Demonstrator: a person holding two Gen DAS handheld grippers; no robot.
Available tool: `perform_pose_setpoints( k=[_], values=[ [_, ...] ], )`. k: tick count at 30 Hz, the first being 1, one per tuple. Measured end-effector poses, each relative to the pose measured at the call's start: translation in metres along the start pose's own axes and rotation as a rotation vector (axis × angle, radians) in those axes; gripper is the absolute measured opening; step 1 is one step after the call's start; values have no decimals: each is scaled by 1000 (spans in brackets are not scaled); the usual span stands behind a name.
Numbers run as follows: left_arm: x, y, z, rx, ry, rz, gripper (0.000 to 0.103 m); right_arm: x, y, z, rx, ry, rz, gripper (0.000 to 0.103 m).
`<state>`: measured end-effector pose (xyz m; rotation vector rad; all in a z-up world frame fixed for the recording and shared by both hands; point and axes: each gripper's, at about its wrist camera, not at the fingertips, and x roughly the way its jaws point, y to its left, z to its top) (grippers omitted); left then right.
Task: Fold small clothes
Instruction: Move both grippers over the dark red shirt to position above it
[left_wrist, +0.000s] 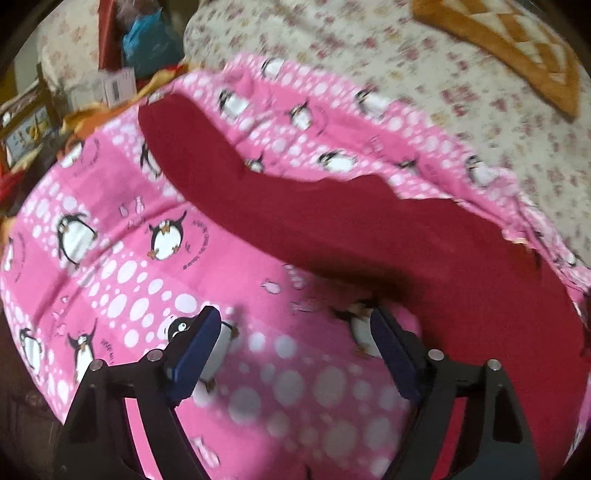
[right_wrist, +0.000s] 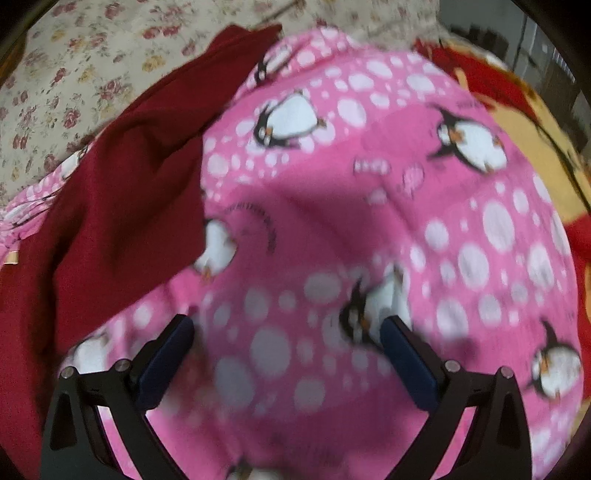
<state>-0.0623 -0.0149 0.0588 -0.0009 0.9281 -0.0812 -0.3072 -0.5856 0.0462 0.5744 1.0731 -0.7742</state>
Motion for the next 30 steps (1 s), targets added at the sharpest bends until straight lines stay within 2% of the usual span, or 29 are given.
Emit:
perform_pose_setpoints(
  k=[3,7,10,14,17,21,26,30],
  values=[
    [-19,-15,-4,28,-28,-24,66,-35,17,-23,-49,-36,101,103],
    [-39,-35,-7,59,-46,-94,66,-78,59,-66,-148,-42,252,103],
    [-48,-51,-8,81,-43,-131,66,-102,99,-95,-242,-54,309,103],
    [-56,-66,-14,121,-71,-162,66,-119,144,-117,-323,-66,384,103],
    [-53,-72,-18,138,-65,-155,66,-120,182,-126,-357,-101,385,103],
    [-40,-75,-26,140,-63,-143,66,-112,223,-129,-351,-120,431,103],
    [-23,-72,-29,153,-67,-79,64,-94,260,-131,-407,-146,392,103],
    [-10,-67,-28,151,-48,-77,64,-75,276,-133,-412,-128,378,103]
  ],
)
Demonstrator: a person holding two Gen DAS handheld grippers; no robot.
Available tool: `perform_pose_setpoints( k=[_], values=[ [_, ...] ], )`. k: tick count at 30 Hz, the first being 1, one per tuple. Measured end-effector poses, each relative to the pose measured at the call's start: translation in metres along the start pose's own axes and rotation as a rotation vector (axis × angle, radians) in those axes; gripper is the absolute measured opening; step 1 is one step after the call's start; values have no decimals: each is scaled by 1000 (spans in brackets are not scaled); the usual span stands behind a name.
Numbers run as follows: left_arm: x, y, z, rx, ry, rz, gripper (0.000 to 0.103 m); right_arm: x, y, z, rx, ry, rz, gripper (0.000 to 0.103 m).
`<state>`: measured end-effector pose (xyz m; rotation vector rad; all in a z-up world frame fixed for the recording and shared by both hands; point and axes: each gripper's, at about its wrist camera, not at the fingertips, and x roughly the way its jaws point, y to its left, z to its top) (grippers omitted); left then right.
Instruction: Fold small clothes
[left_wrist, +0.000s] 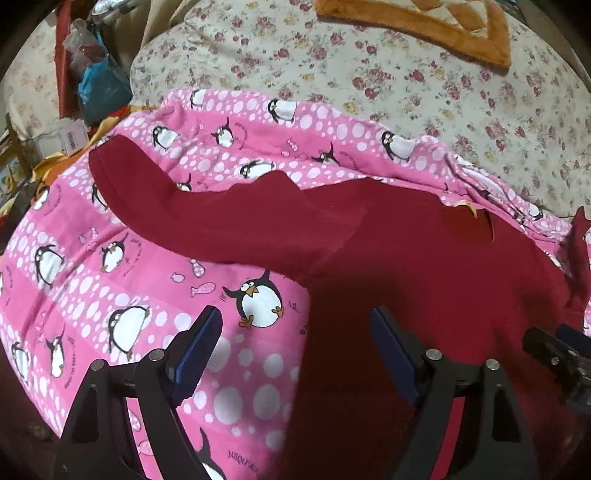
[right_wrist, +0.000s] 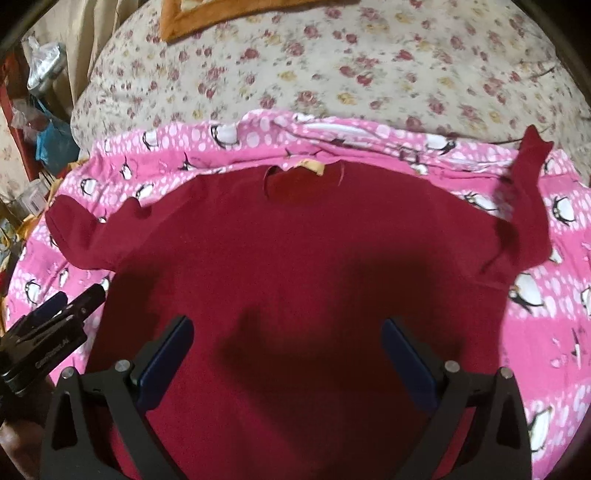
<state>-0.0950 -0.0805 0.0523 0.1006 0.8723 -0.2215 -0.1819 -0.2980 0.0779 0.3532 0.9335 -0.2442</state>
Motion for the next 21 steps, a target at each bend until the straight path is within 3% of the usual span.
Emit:
perform_pose_setpoints(
  k=[7,21],
  values=[
    [9,-1,2,-8,20,-25,64,25,7,-2,81,-13,-30,103],
    [12,1,2,-3,13,-11,63,35,13,-6,70,-28,-65,103]
  ],
)
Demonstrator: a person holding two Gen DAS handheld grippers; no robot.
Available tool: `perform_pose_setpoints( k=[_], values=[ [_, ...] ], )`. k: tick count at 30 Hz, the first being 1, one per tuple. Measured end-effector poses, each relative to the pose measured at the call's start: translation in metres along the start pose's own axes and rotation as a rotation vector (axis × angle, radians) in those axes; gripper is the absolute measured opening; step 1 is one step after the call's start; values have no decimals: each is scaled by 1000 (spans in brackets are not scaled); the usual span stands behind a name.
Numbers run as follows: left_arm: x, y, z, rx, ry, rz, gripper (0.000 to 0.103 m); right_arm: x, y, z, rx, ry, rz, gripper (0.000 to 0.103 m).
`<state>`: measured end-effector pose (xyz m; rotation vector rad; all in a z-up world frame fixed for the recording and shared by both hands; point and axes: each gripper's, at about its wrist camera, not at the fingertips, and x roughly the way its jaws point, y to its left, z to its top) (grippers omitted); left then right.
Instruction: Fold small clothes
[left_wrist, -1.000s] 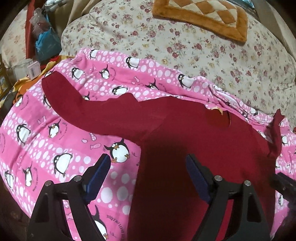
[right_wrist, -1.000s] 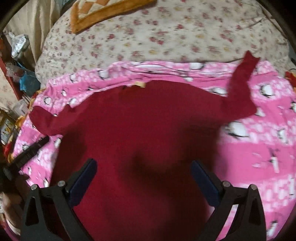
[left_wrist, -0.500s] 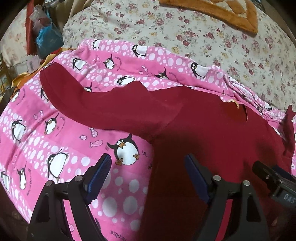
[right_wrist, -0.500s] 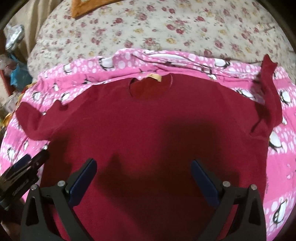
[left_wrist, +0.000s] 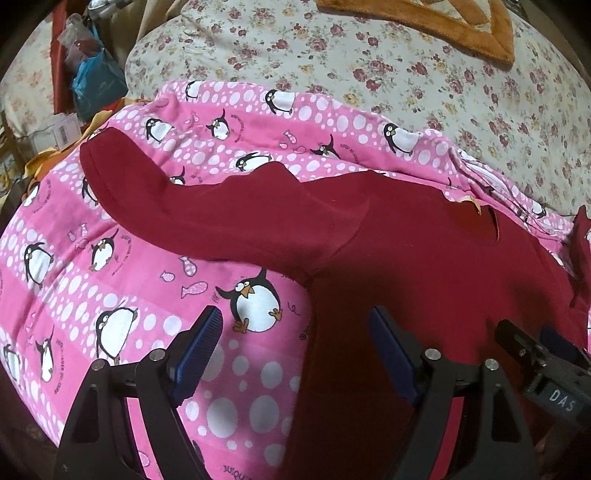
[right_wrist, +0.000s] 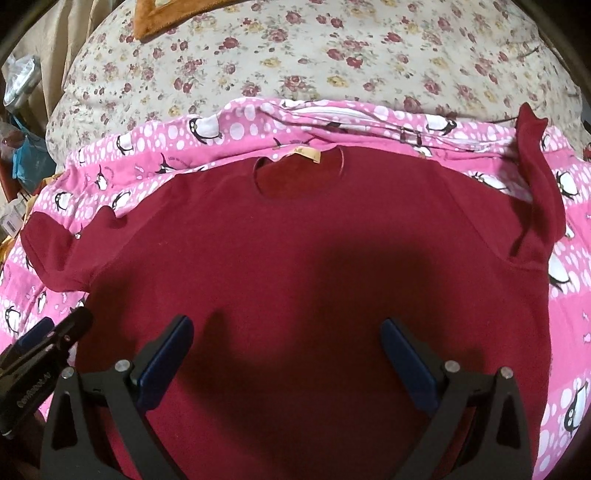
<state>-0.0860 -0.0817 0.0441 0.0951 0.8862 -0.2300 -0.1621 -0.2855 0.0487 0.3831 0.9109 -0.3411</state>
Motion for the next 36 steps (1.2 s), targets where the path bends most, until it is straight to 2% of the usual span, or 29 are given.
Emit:
perform_pose_setpoints(
  k=[23,28,36],
  values=[
    [3,0,-2,-6,12,0,63,4,3,-5,-45,-21,-42,103],
    [0,0,-2,-9,5,-8,63,-5,-2,-9,-9,-71,-62,103],
    [-5,-6,-2,14,-12,-22,63,-9,1,-10,-9,-101,-112,103]
  ],
)
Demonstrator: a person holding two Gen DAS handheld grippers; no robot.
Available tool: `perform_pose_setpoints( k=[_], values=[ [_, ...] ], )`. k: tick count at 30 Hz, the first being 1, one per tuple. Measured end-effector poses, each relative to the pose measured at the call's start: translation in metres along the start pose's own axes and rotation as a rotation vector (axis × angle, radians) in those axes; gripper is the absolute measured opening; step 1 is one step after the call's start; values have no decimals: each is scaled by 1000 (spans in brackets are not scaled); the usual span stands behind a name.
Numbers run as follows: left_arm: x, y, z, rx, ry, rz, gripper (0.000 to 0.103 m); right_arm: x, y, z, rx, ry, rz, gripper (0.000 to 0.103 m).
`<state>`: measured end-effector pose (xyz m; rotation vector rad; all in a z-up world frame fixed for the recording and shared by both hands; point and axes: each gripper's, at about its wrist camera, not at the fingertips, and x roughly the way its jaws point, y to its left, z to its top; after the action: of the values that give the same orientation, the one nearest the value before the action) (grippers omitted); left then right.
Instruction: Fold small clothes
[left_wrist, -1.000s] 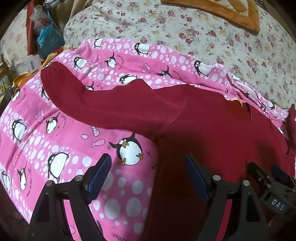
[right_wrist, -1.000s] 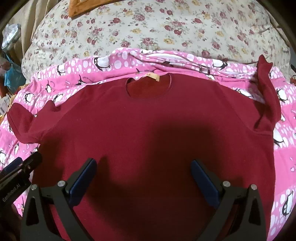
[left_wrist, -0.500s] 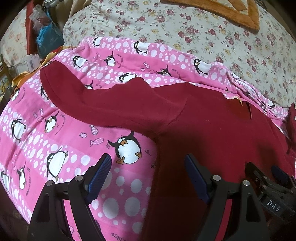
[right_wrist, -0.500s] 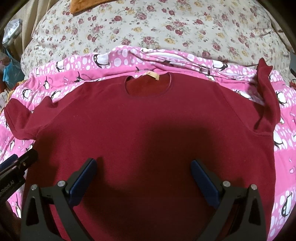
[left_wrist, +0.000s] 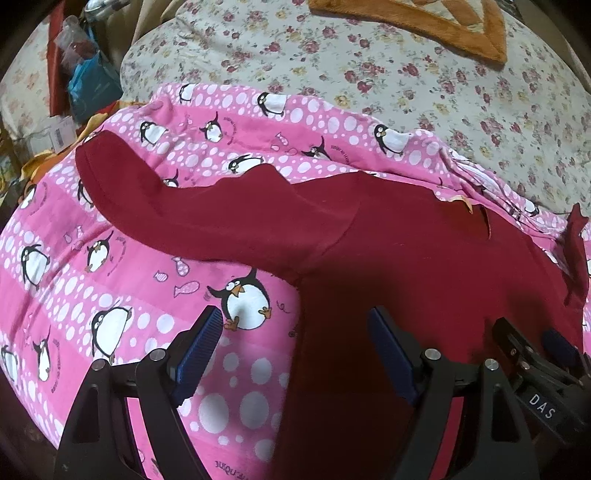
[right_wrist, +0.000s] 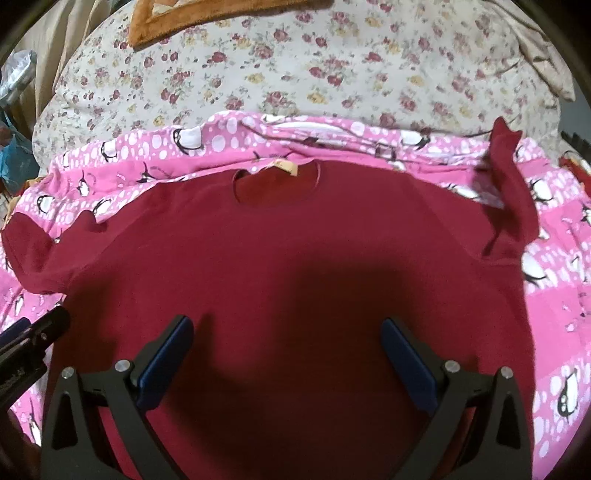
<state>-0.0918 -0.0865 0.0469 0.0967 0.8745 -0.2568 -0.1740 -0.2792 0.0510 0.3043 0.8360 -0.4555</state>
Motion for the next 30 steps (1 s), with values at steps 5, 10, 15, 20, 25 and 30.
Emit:
perform_pose_setpoints(
  k=[5,10,15,20,25,30],
  values=[
    [-2,-3,0,13,-8,-8,63,-1,-5,-1,21,-7,-13,103],
    [-4,-3,0,14,-12,-14,63,-2,-3,-1,18,-11,-23,103],
    [-5,-1,0,6,-21,-7,63,-2,-3,-1,18,-6,-26,103],
    [-6,2,1,-6,-27,4,63,-1,-2,-1,13,2,-32,103],
    [-7,4,1,-12,-34,16,63,-1,-1,-2,11,3,-33,103],
    [-7,7,2,-16,-35,26,63,0,0,-1,5,9,-34,103]
  ],
)
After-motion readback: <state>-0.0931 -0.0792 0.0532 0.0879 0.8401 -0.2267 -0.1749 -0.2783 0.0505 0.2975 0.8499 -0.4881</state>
